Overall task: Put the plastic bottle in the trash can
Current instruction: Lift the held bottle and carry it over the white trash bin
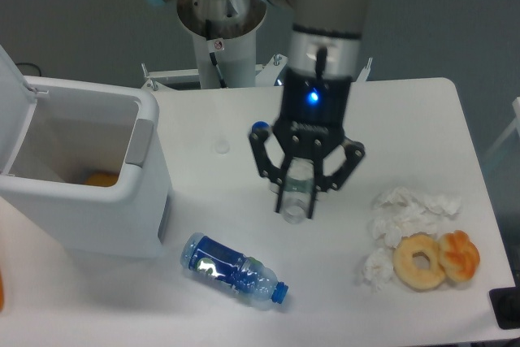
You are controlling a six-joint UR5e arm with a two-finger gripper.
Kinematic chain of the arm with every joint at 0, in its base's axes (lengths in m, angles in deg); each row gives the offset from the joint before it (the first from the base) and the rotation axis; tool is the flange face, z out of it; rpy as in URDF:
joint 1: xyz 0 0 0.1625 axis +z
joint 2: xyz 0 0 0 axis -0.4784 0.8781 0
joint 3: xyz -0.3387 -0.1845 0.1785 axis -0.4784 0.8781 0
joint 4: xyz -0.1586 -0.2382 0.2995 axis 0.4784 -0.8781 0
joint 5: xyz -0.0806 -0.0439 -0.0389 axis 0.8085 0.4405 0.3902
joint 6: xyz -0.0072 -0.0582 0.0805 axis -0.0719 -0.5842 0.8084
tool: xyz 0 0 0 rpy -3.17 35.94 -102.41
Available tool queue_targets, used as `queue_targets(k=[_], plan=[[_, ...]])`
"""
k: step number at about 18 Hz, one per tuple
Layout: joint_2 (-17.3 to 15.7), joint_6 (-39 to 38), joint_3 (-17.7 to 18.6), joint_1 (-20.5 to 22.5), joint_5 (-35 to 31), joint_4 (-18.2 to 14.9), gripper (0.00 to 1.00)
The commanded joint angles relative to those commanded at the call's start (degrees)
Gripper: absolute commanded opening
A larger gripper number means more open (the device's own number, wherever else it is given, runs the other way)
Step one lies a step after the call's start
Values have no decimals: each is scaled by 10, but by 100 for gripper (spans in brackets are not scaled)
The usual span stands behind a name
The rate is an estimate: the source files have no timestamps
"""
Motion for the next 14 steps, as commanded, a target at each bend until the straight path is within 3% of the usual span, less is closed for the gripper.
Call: queue_targets(k=[8,14], plan=[[-56,-16,15,-80,7,2,34],[-64,-57,19,-122,32,3,34]])
